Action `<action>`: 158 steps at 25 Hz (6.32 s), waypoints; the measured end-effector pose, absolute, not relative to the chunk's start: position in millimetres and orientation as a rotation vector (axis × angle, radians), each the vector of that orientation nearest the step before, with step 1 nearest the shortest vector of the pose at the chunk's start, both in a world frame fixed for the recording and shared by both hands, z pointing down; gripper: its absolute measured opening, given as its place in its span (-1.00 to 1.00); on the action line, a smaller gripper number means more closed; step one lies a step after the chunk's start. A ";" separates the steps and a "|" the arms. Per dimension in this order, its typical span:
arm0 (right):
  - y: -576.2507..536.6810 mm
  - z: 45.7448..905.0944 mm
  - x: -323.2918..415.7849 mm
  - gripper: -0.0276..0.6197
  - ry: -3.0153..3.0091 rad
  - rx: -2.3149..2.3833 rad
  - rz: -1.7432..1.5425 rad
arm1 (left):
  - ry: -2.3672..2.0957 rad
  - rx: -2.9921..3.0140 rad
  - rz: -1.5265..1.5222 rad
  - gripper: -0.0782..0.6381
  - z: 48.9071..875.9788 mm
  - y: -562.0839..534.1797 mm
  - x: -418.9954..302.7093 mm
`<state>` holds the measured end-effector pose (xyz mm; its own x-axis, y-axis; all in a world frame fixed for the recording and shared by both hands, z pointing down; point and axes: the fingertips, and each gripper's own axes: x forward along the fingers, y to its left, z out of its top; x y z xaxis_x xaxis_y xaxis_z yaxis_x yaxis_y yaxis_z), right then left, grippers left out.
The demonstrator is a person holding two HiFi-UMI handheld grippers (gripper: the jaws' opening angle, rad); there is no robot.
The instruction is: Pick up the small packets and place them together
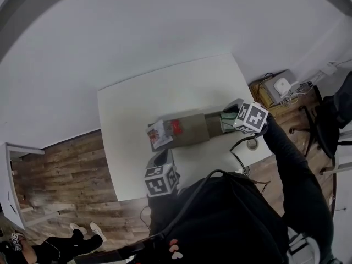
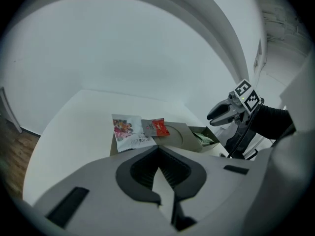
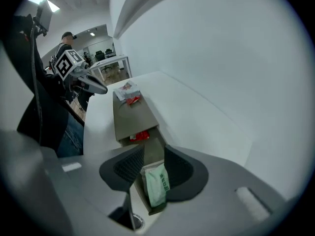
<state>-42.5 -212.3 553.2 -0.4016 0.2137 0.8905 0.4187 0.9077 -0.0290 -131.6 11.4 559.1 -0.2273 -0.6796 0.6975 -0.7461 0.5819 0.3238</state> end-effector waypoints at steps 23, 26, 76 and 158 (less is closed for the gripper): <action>-214.8 619.9 12.9 -0.66 -1.759 -0.543 -0.235 | -1.944 1.135 0.121 -0.79 562.4 2.9 -124.2; -211.5 624.7 15.2 -0.66 -1.711 -0.581 -0.252 | -1.944 1.126 0.116 -0.79 563.9 3.7 -124.9; -224.3 568.0 3.6 -0.91 -1.903 -0.481 -0.299 | -1.944 1.143 0.124 -0.78 561.9 4.4 -126.6; -68.2 566.6 -109.8 -0.56 -1.981 -0.900 -0.460 | -2.022 0.972 0.024 -0.78 563.4 66.7 -132.6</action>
<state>-109.8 -68.2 566.6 -0.3446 0.4154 0.8419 0.7440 0.6677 -0.0250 -132.6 66.7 563.4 -0.3183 -0.6254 0.7125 -0.6423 0.6950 0.3231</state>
